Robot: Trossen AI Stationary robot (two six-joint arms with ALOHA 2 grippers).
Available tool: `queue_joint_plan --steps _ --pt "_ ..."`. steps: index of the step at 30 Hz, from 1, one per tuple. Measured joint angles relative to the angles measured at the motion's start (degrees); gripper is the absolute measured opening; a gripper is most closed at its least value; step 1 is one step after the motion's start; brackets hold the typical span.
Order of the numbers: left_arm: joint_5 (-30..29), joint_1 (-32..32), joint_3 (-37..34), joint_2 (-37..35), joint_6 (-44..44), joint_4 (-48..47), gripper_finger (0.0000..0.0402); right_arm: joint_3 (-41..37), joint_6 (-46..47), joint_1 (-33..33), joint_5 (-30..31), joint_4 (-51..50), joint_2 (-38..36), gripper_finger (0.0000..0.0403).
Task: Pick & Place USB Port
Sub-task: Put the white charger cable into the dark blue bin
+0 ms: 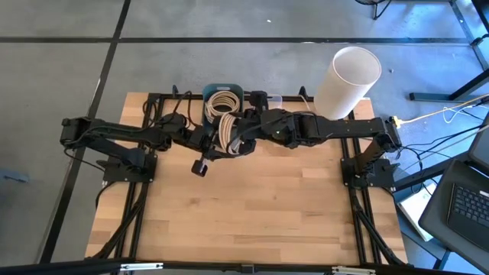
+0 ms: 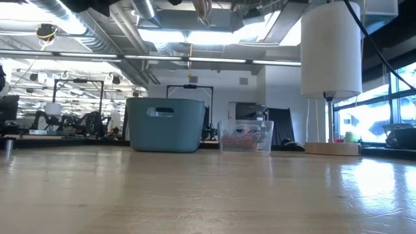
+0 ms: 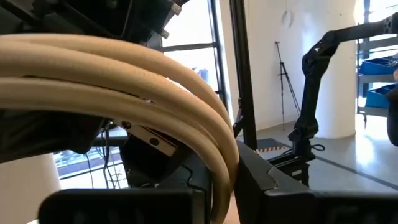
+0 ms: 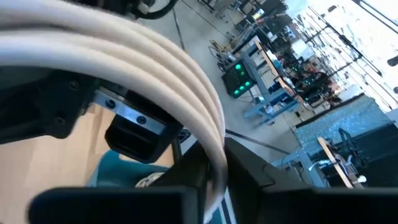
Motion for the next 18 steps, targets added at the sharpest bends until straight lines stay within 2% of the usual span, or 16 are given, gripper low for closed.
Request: queue_joint_plan --steps 8,10,13,15,17,18 --pt "0.39 -0.04 0.00 -0.26 0.72 0.64 0.0030 -0.02 0.09 0.83 2.12 -0.92 0.00 0.0151" --pt "0.33 -0.04 0.00 -0.26 0.71 0.41 0.0030 0.65 0.05 2.28 7.52 -4.89 0.08 0.0175" --pt "-0.27 0.04 0.00 -0.21 0.63 -0.79 0.0030 3.90 2.02 6.12 22.59 -16.52 0.17 0.0202" --pt "-0.36 0.46 0.00 -0.21 0.81 -1.48 0.0030 6.13 8.01 9.36 30.70 -26.66 0.17 0.0211" --pt "0.45 0.96 0.00 -0.25 0.80 -2.31 0.0027 8.74 17.85 12.91 34.14 -39.71 0.19 0.0214" --pt "0.36 1.21 0.00 -0.35 0.60 -2.55 0.0025 10.35 23.76 14.63 33.86 -45.78 0.12 0.0214"
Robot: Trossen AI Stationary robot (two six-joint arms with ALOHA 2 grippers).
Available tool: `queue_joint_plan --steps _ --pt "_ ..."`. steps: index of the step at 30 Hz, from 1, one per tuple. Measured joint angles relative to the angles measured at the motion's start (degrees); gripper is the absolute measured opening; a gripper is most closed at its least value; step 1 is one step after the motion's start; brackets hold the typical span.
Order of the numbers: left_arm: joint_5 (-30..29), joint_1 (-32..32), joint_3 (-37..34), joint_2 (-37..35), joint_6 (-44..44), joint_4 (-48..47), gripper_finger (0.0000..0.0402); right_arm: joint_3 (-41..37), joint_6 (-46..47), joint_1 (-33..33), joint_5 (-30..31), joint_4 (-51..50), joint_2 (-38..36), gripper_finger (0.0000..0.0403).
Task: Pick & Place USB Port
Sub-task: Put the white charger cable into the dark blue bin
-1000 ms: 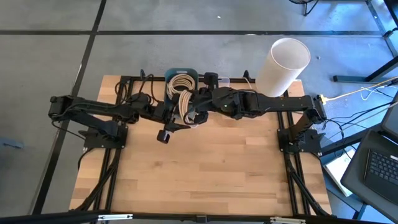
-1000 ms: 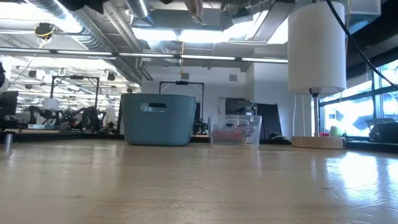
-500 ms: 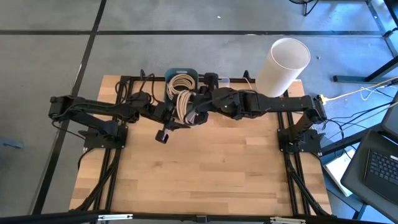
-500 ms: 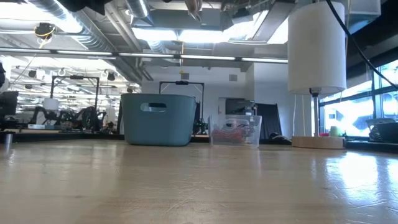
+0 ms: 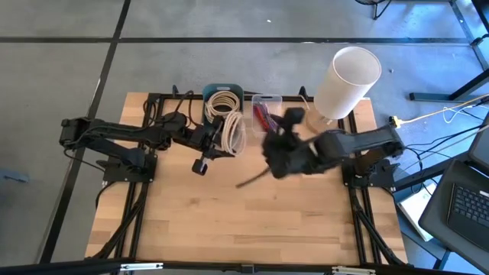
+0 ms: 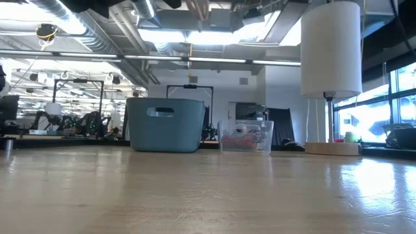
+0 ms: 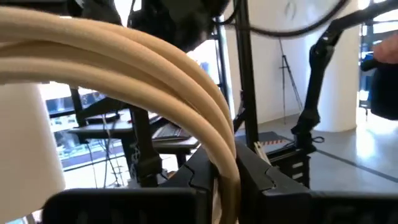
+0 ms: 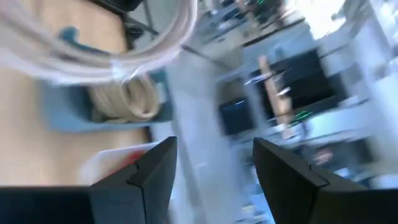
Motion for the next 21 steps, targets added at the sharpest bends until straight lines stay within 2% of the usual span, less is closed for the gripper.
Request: queue_joint_plan --steps 4,6,9,12,15,21 --pt "0.21 1.22 0.00 -0.02 -0.07 -0.54 0.0022 4.65 26.95 5.76 -7.00 -20.96 -0.19 0.0215" --pt "0.26 1.69 0.00 -0.02 -0.11 -0.97 0.0022 5.40 37.56 7.86 -12.64 -24.48 -0.24 0.0215" --pt "0.47 2.89 -0.04 -0.36 -0.08 -3.66 0.0022 3.96 42.09 10.76 -20.06 -21.28 -2.31 0.0215" --pt "-0.16 5.33 0.28 -1.09 1.40 -8.31 0.0022 1.72 48.25 13.31 -20.71 -24.59 -2.49 0.0215" --pt "-1.67 9.32 4.15 -1.06 3.14 -21.02 0.0021 -2.86 49.40 14.66 -20.94 -23.25 -3.73 0.0216" --pt "-15.92 15.76 17.11 0.43 12.41 -49.59 0.0021 -9.12 53.14 14.90 -21.72 -24.05 -3.63 0.0216"
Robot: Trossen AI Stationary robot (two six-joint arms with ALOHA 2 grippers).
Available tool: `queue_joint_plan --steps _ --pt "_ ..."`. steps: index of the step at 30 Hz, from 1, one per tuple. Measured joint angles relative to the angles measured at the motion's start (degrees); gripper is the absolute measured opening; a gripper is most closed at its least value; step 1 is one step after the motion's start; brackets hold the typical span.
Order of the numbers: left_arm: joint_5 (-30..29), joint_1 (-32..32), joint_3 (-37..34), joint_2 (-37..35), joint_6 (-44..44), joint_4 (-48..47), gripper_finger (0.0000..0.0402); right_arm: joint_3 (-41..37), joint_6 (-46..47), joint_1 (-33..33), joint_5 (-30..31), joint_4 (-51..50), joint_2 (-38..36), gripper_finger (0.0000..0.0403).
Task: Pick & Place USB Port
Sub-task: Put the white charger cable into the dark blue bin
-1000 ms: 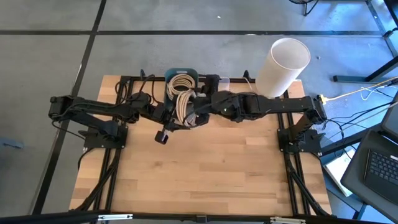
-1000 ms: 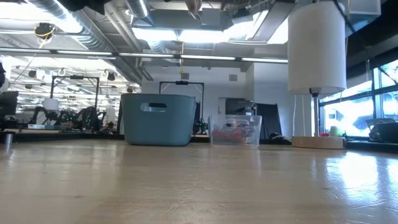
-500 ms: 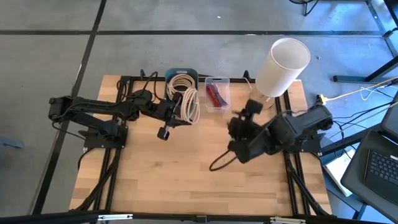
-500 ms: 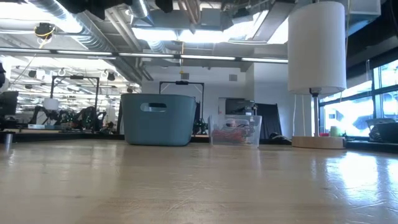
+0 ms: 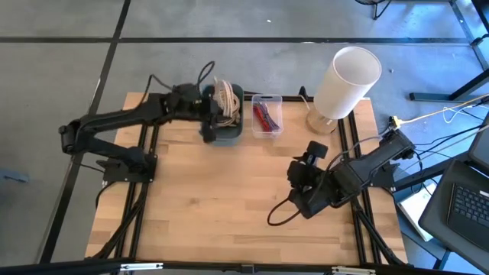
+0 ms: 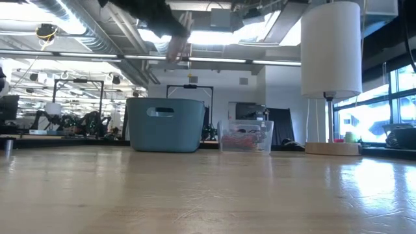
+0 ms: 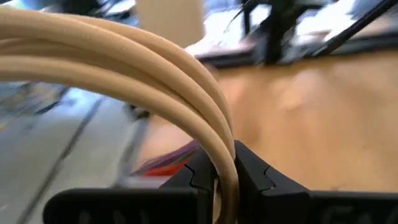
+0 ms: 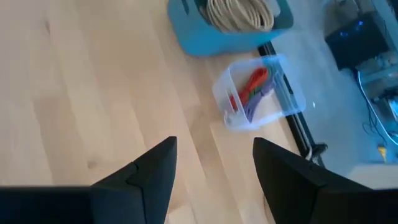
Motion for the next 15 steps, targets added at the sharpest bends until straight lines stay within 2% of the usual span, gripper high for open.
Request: queue_joint_plan --steps 5,9,15 --pt "-5.48 4.88 7.79 3.59 4.56 -13.35 0.0021 -4.01 1.03 -0.17 -0.78 -0.14 -0.07 0.0216" --pt "-7.12 8.85 11.18 10.38 6.56 -21.55 0.0018 -5.06 1.04 -0.51 -0.83 -0.13 -0.13 0.0216" --pt "-9.70 10.47 15.54 21.66 10.64 -27.11 0.0011 -5.04 1.51 -0.61 -1.06 -0.13 -0.16 0.0216"
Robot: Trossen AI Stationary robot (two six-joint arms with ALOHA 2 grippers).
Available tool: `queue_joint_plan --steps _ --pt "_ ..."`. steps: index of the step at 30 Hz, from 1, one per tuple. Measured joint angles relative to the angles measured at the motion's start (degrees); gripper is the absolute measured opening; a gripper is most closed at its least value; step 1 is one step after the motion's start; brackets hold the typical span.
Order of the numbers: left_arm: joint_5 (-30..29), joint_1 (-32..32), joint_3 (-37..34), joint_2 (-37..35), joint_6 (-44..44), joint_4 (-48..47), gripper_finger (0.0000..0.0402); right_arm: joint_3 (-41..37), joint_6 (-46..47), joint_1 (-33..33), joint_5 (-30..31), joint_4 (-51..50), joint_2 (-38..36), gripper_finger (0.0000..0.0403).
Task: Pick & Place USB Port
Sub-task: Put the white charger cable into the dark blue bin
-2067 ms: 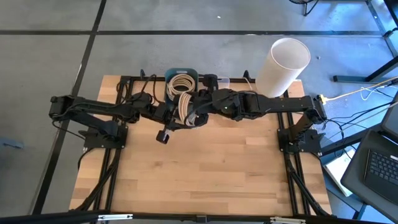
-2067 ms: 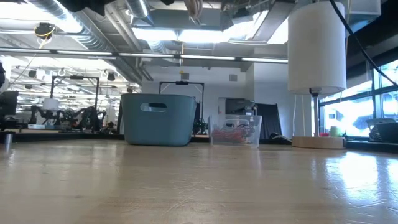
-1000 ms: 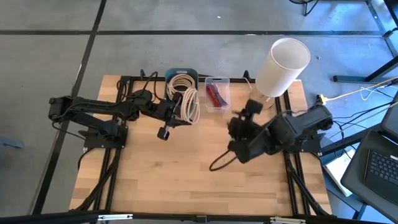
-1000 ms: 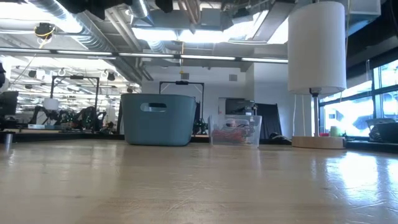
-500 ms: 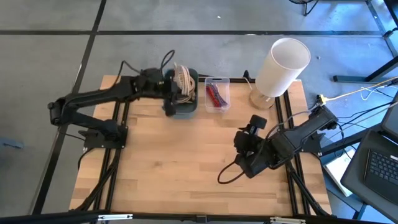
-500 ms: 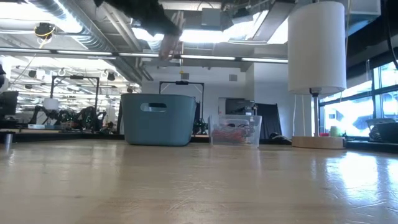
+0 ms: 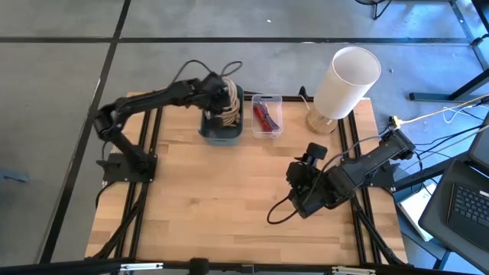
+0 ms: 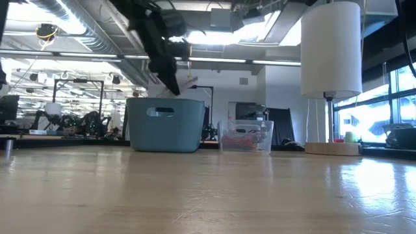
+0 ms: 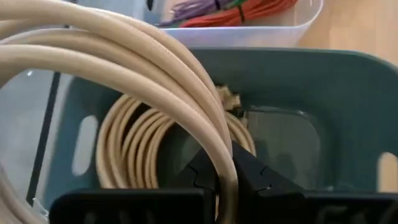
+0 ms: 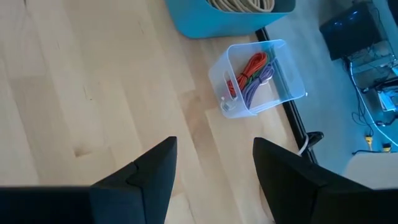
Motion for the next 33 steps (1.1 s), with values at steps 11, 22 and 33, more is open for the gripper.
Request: queue_joint_plan --steps 11,22,33 --pt "-0.90 2.68 9.29 13.21 1.88 -10.07 0.0011 0.02 1.28 0.00 -1.08 0.02 0.00 0.0216" --pt "5.37 4.81 10.84 18.00 2.97 -12.53 0.0009 0.02 0.99 0.01 -1.07 -0.01 0.00 0.0216" --pt "5.44 4.28 10.95 21.65 2.91 -13.04 0.0009 0.03 1.80 0.01 -1.04 0.01 0.00 0.0216"
